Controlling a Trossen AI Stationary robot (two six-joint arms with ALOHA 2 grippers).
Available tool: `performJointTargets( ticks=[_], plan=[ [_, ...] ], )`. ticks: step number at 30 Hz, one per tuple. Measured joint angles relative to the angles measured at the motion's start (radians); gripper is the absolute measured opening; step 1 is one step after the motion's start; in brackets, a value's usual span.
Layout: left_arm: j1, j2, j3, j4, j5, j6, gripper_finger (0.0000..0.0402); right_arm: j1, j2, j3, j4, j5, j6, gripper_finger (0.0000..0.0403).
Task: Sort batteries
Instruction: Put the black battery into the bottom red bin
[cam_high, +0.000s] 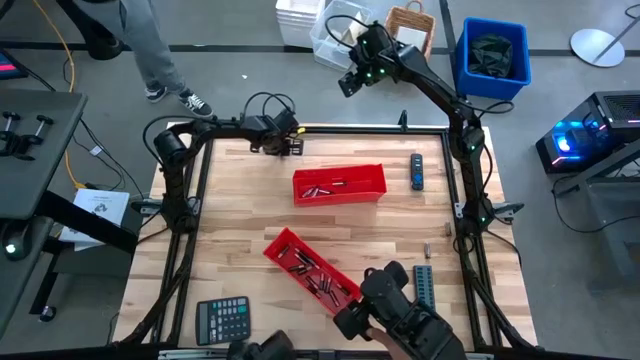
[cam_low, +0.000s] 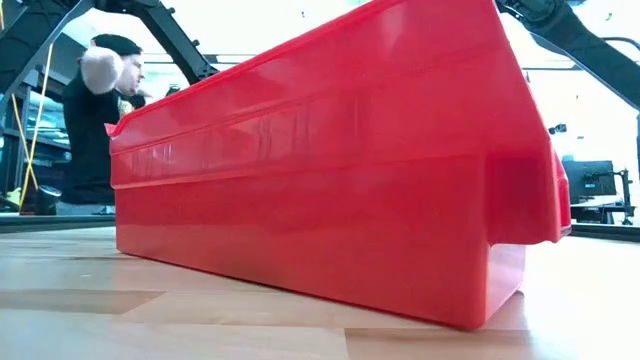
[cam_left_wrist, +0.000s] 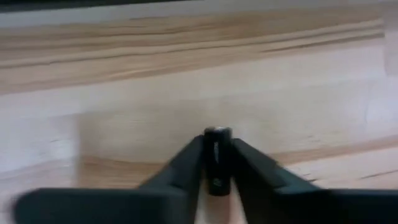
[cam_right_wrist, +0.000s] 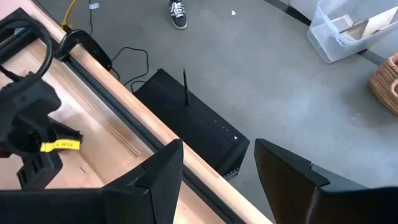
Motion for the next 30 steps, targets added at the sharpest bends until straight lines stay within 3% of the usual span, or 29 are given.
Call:
performJointTargets(
  ticks=[2,3,12,23,26,30],
  plan=[
    [-0.01,0.0,-0.001,0.001,-0.009,0.025,0.0033,-0.004,0.0,0.0,0.001,0.0,0.0,0.0195],
    [-0.011,-0.003,-0.002,0.002,-0.006,0.036,0.0031,-0.005,0.0,0.0,0.001,-0.001,0.0,0.0195],
    [0.016,-0.139,-0.029,-0.061,0.058,0.225,0.0031,-0.004,0.0,0.0,0.011,-0.079,0.02,0.0195],
    [0.071,-0.352,-0.018,0.04,0.044,0.558,0.0031,-0.001,0.0,0.0,0.045,-0.103,-0.076,0.0195],
    [0.071,-0.367,-0.029,0.097,0.097,0.624,0.0031,-0.001,-0.008,0.0,0.037,-0.156,-0.081,0.0195],
    [0.05,-0.375,-0.028,0.193,0.268,0.681,0.0031,0.007,-0.056,0.0,-0.052,-0.177,-0.118,0.0195]
  ],
)
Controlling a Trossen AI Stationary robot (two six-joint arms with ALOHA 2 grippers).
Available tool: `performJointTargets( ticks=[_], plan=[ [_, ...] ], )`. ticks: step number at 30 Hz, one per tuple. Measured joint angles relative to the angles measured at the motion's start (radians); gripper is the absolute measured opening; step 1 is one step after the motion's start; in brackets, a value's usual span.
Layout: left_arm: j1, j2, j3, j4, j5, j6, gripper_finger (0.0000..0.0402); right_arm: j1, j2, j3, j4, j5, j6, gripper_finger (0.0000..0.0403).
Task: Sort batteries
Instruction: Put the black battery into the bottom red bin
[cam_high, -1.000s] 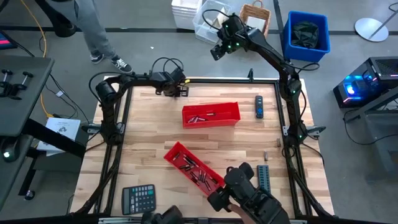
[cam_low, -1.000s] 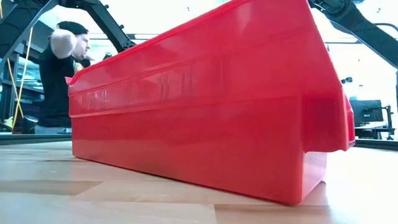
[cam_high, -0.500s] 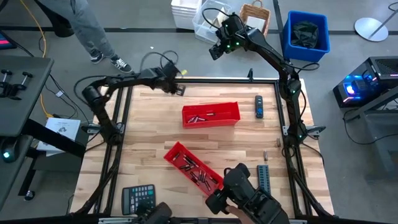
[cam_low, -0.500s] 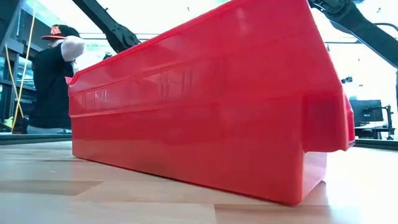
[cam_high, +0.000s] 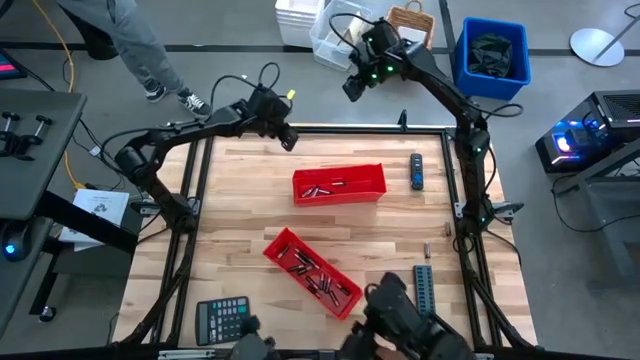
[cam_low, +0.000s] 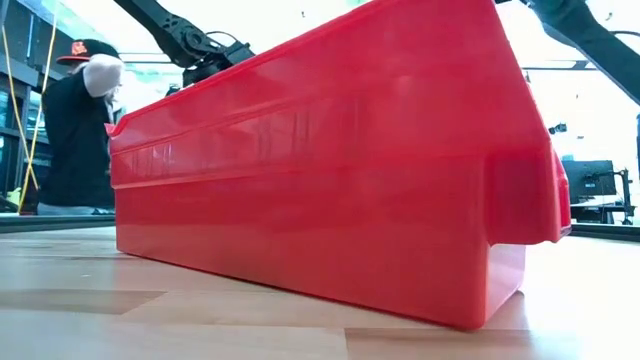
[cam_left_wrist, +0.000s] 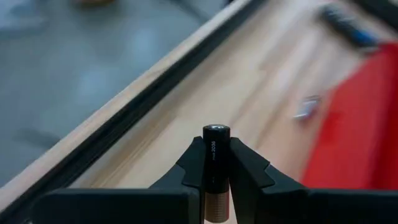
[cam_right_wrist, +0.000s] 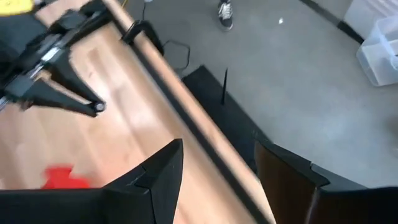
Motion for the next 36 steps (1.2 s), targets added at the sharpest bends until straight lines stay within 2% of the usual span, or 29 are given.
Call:
performJointTargets(
  ticks=[5,9,15,19,24,31,36],
  plan=[
    [-0.07,0.001,0.0,0.14,0.155,0.043,0.0031,0.024,-0.072,0.0,-0.164,0.002,-0.037,0.0195],
    [-0.136,-0.004,-0.048,0.285,0.261,-0.005,0.0031,0.068,-0.13,0.0,-0.304,0.008,-0.09,0.0195],
    [-0.211,-0.086,-0.207,0.56,0.276,-0.168,0.0031,0.154,-0.218,0.0,-0.464,0.049,-0.059,0.0195],
    [-0.26,-0.148,-0.311,0.726,0.265,-0.278,0.0031,0.225,-0.285,0.0,-0.507,0.088,-0.047,0.0195],
    [-0.382,-0.198,-0.373,0.724,0.136,-0.337,0.0031,0.305,-0.377,0.0,-0.507,0.116,0.002,0.0195],
    [-0.668,-0.206,-0.367,0.717,-0.049,-0.415,0.0031,0.492,-0.517,0.0,-0.507,0.249,0.098,0.0195],
    [-0.854,-0.227,-0.366,0.722,-0.078,-0.559,0.0031,0.651,-0.592,0.0,-0.507,0.372,0.209,0.0195]
  ],
)
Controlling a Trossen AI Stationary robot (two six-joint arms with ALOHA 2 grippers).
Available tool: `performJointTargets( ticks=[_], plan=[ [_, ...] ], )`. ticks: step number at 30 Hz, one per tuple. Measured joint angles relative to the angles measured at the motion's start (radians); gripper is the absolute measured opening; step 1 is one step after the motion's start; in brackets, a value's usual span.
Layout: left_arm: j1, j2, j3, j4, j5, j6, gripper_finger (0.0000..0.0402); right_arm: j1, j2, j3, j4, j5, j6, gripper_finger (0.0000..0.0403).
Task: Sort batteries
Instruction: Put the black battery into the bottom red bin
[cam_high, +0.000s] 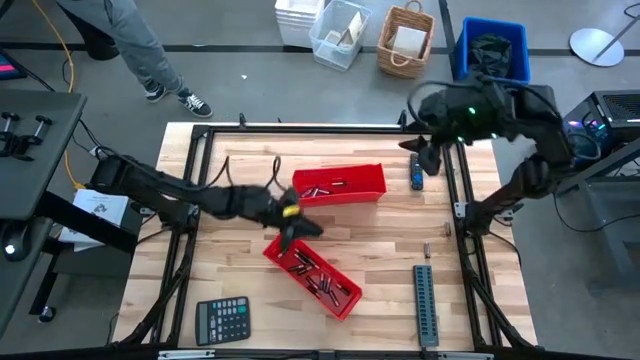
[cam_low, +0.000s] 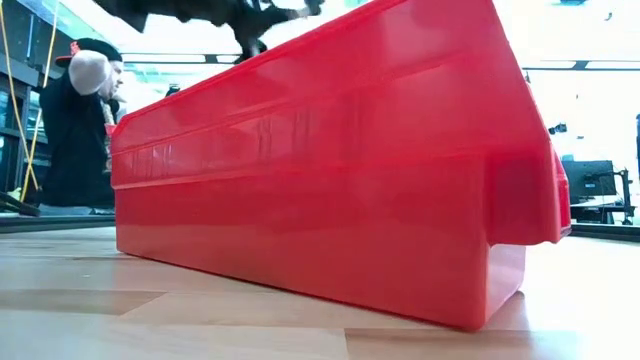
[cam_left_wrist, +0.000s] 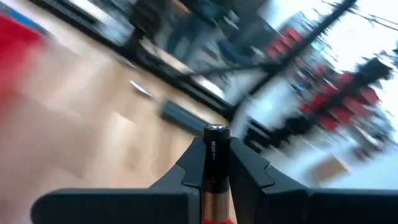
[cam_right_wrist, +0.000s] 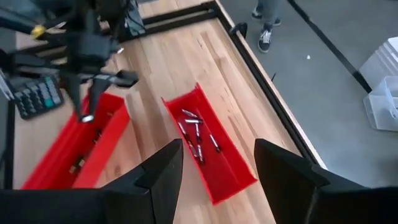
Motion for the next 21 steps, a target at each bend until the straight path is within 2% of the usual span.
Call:
performJointTargets(
  ticks=[3,5,9,15,21],
  plan=[
    [-0.093,-0.038,0.002,-0.075,0.018,-0.031,0.0031,0.092,-0.02,0.0,0.0,0.08,0.088,0.0195],
    [-0.136,-0.069,0.002,-0.207,0.019,-0.014,0.0031,0.151,-0.025,0.0,0.0,0.128,0.132,0.0195],
    [-0.156,-0.088,0.002,-0.426,-0.007,0.074,0.0031,0.261,-0.012,0.0,0.0,0.221,0.207,0.0195],
    [-0.166,-0.064,0.001,-0.46,-0.006,0.197,0.0042,0.361,0.041,0.0,0.0,0.368,0.278,0.0195],
    [-0.179,-0.059,0.001,-0.507,-0.049,0.257,0.009,0.369,0.073,0.0,0.0,0.393,0.375,0.0195]
  ],
)
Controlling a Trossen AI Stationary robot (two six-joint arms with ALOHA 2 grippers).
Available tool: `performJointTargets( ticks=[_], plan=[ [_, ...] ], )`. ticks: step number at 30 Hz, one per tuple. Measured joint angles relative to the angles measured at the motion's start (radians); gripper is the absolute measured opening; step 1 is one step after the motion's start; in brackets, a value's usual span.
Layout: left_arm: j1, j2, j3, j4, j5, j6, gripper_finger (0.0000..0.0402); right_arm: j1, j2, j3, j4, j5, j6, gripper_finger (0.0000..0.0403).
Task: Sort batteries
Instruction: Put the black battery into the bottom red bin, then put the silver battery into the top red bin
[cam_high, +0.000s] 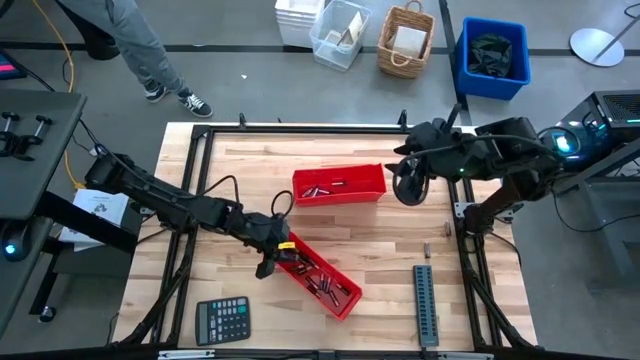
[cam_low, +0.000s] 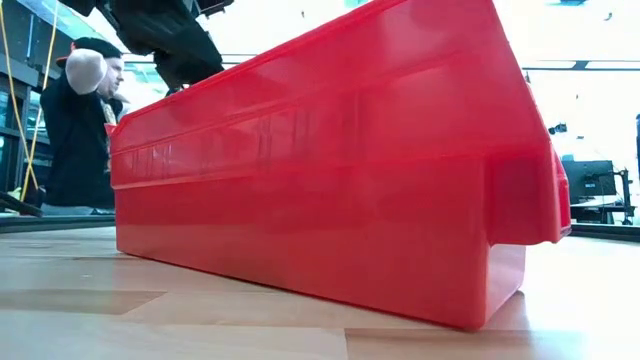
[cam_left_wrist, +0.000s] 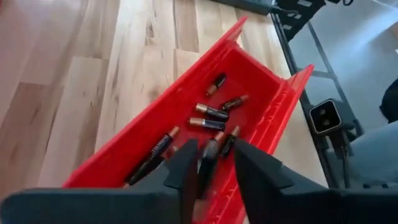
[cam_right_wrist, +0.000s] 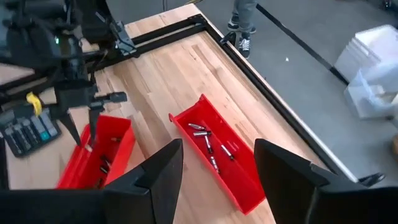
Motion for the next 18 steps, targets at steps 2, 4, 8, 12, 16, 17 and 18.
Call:
performJointTargets(
  ticks=[2,4,8,12,16,17,18],
  plan=[
    [0.0,0.0,0.0,0.001,0.003,0.01,0.0114,0.0,0.0,0.0,0.0,0.0,0.042,0.0195],
    [0.0,0.0,0.0,0.001,0.004,0.012,0.0137,0.0,0.0,0.0,0.0,-0.002,0.087,0.0195],
    [0.005,-0.008,0.0,-0.002,0.011,0.043,0.0173,0.004,0.0,0.0,0.0,-0.002,0.155,0.0195],
    [0.023,-0.073,-0.002,0.005,0.038,0.029,0.0184,0.004,0.005,0.0,0.0,0.001,0.189,0.0195],
    [0.013,-0.204,-0.11,0.169,-0.085,-0.024,0.0185,0.004,0.006,0.0,0.0,-0.001,0.186,0.0195],
    [0.009,-0.241,-0.157,0.223,-0.108,-0.047,0.0185,0.004,0.005,0.0,0.0,-0.002,0.179,0.0195],
    [0.008,-0.279,-0.204,0.272,-0.126,-0.067,0.0185,0.006,0.003,0.0,0.0,-0.007,0.169,0.0195]
  ],
)
